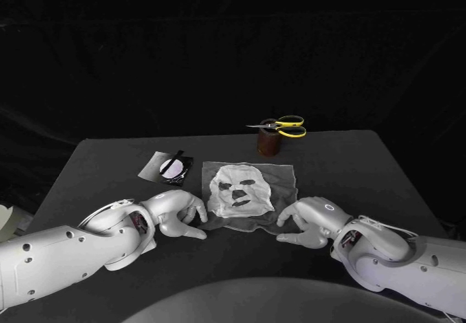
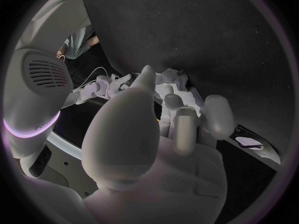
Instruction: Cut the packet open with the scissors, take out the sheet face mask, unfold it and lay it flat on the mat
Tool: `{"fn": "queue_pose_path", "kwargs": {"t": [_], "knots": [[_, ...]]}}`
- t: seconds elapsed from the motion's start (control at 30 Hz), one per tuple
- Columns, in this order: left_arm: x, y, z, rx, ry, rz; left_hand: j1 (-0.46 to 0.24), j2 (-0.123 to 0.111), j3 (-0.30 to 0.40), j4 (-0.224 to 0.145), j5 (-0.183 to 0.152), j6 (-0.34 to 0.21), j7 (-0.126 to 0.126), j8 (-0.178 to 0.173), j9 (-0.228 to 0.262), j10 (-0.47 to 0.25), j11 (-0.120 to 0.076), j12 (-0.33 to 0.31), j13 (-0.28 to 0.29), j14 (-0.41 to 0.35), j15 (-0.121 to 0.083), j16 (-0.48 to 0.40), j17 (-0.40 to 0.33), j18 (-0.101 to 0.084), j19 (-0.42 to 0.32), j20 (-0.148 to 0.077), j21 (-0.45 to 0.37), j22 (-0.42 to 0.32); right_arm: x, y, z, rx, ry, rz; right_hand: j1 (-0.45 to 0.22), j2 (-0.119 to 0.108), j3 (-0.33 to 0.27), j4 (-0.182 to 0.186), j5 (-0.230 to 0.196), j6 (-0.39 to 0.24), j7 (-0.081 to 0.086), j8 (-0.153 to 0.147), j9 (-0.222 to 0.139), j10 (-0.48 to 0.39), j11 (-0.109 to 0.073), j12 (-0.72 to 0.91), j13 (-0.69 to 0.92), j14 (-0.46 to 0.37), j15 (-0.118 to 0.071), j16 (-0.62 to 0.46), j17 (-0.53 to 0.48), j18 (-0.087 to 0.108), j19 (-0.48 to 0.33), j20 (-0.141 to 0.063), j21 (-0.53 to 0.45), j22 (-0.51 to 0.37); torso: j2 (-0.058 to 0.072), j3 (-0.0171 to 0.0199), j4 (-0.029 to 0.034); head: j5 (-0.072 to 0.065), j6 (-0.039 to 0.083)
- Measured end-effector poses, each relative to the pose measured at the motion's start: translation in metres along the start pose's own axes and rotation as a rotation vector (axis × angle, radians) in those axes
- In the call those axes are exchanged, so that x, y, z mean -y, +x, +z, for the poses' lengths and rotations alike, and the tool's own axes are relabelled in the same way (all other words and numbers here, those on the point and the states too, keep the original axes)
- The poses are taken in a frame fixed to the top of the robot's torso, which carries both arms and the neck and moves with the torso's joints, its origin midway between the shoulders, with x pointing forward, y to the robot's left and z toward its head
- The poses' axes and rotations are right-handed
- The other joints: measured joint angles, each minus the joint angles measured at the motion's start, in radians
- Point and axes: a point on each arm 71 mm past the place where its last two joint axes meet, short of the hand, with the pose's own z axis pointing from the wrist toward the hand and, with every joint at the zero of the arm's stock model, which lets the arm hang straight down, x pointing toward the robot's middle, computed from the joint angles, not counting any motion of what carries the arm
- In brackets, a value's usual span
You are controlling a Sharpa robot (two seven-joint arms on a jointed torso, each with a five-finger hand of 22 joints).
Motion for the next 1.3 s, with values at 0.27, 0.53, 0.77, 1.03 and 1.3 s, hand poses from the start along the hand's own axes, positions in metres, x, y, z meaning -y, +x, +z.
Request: {"fn": "queue_pose_path", "kwargs": {"t": [0.27,0.53,0.77,1.03,1.3], "knots": [[0.000,0.004,0.004,-0.001,0.023,0.070,0.072,0.042,-0.072,0.043,0.000,-0.022,0.005,0.046,0.017,0.015,0.014,0.043,0.046,-0.001,0.002,0.009,0.000,0.000,0.011,0.011,0.011,0.024,-0.001,0.009,0.000,-0.012,0.029,-0.053,0.089,0.036,-0.156,0.074,0.000,-0.004,0.004,0.000,0.000,0.000,0.000,-0.021,0.000,0.000,0.000,-0.015,0.000,0.002,-0.009,0.002,-0.035,0.000,0.001,-0.0001,0.0000,0.001,0.000],[-0.002,0.006,0.008,-0.014,0.007,0.110,0.124,0.067,-0.079,0.050,0.000,-0.038,0.007,0.047,0.017,0.043,0.014,0.070,0.086,-0.001,0.002,0.026,0.000,0.000,0.034,0.012,0.035,0.053,0.001,0.013,0.003,-0.017,0.047,-0.096,0.135,0.056,-0.221,0.107,0.000,-0.017,0.009,-0.004,0.001,-0.001,-0.001,-0.029,0.004,0.000,0.000,-0.019,0.000,0.017,-0.018,0.007,-0.049,0.000,0.002,0.0004,-0.0005,0.001,0.000],[-0.007,0.009,0.011,-0.043,-0.032,0.137,0.135,0.078,-0.087,0.058,0.000,-0.040,0.008,0.053,0.014,0.072,0.010,0.095,0.124,-0.001,0.002,0.035,0.000,0.000,0.043,0.010,0.047,0.067,-0.001,0.013,0.007,-0.015,0.034,-0.122,0.174,0.063,-0.232,0.109,0.008,-0.017,0.009,-0.002,0.000,-0.002,-0.001,-0.028,0.003,0.000,0.000,-0.019,0.000,0.017,-0.018,0.007,-0.054,0.000,0.001,0.0008,-0.0005,0.001,0.000],[-0.005,0.009,0.014,-0.048,-0.041,0.148,0.187,0.122,-0.061,0.081,-0.011,-0.024,-0.007,0.053,0.002,0.095,0.004,0.109,0.151,-0.001,0.002,0.043,0.000,0.000,0.054,0.007,0.055,0.072,-0.001,0.014,0.008,-0.013,0.020,-0.142,0.184,0.052,-0.211,0.129,0.001,0.022,-0.010,0.005,-0.004,-0.003,-0.004,-0.018,0.000,0.000,0.000,-0.019,-0.001,0.016,-0.015,0.005,-0.041,0.000,0.002,0.0002,-0.0004,-0.002,0.000],[-0.004,0.009,0.014,-0.047,-0.036,0.142,0.180,0.150,0.038,0.111,-0.004,0.033,-0.028,0.027,-0.020,0.118,-0.008,0.124,0.191,0.000,-0.008,0.048,0.000,0.000,0.061,0.000,0.059,0.072,0.000,0.014,0.008,-0.014,0.007,-0.153,0.185,0.052,-0.177,0.163,-0.003,0.043,-0.025,0.020,0.004,-0.002,-0.023,-0.013,0.000,-0.009,-0.009,-0.011,0.000,0.016,-0.008,-0.002,-0.029,0.000,0.002,0.0000,0.0000,-0.002,0.000]]}}
